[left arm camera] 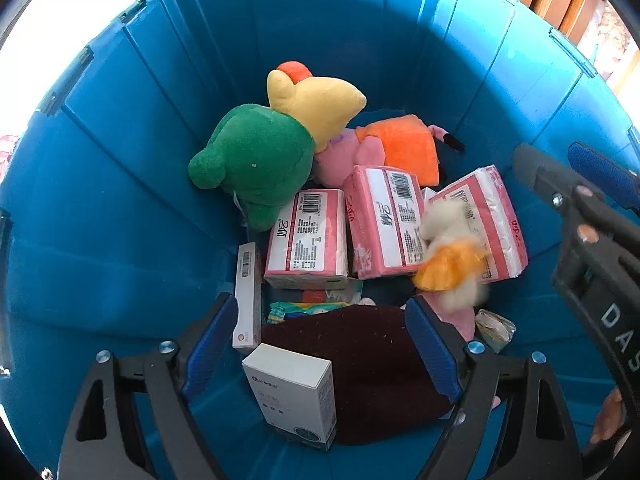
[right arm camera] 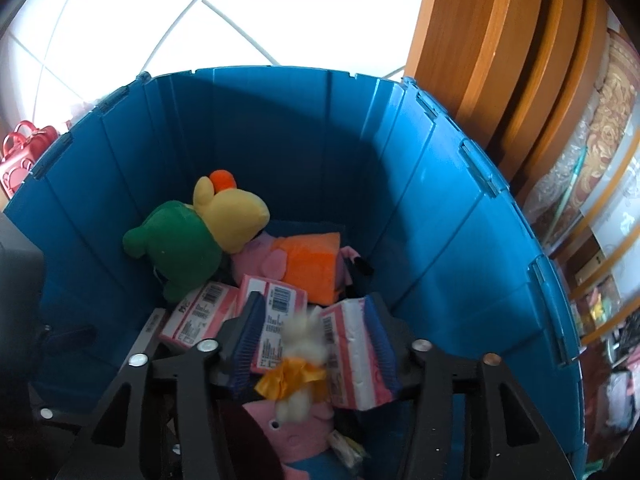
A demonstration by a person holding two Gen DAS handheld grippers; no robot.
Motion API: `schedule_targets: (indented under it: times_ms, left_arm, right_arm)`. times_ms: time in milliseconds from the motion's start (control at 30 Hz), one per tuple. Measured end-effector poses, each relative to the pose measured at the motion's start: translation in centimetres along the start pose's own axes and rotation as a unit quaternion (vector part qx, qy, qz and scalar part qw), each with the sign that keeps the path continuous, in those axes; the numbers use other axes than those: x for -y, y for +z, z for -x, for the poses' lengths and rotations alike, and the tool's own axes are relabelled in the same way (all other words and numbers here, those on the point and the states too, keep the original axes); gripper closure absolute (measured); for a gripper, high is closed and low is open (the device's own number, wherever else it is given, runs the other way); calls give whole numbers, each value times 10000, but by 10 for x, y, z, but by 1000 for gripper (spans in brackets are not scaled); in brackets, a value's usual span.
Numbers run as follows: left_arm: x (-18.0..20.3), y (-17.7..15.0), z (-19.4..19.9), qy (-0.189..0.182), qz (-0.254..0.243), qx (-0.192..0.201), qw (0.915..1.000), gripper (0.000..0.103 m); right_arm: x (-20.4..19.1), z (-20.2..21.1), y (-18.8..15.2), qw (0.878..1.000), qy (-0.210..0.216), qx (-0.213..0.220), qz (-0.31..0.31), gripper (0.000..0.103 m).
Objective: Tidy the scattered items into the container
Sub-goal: 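Lower the box and teddy bear into the crate and open both tools, then withdraw both tools from the crate back toward the pile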
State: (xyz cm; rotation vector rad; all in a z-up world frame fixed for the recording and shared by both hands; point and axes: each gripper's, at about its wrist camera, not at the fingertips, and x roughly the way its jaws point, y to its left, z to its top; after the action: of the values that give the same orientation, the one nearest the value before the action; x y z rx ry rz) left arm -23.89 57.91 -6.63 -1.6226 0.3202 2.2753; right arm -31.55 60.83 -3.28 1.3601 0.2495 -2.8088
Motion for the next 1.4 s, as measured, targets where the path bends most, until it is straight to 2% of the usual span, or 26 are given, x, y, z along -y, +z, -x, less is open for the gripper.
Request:
schedule_targets:
  times_ms: [367,500,633,667,867,1000,1100,1267,1333,1400]
  left_arm:
    - [-2,1,2,6,69,51,10000,17]
    - [-5,2,4,-11,122,110,9999,17]
    - [-9,3,10,-58,202,249,9995,17]
    - [-10,3,12,-57,218,302,9993,17]
    - [-22,2,34,-126,458,828,9954,17]
    - [-34,-3,63,-353,669,1418,9870,16]
    - [-37,-13,89,-465,737,1824,9794,11]
    - [-41,-32,145,-219,601,2627,9627,10]
    - [-47,-45,167,-142,545,2936,9543,2]
    - [-58,-61,189,-61,583,3279,9429,0]
  right_arm:
    - [1,-2,-1,10000,1,-83,-6,24]
    - [3,-1,-1,10000,24,-83,-45,21]
    - [6,-1,-2,9997,134,-161,-161,8]
    - [8,0,-3,9995,150,-165,-202,0]
    - [20,19,-1,9982,167,198,-543,0]
    - [28,45,-1,9941,304,733,-743,0]
    - [38,74,-1,9866,122,1347,-912,0]
    - [45,116,0,9816,149,1655,-941,0]
    - [38,133,-3,9800,181,1769,-892,0]
    - [28,150,-8,9777,265,1908,-842,0]
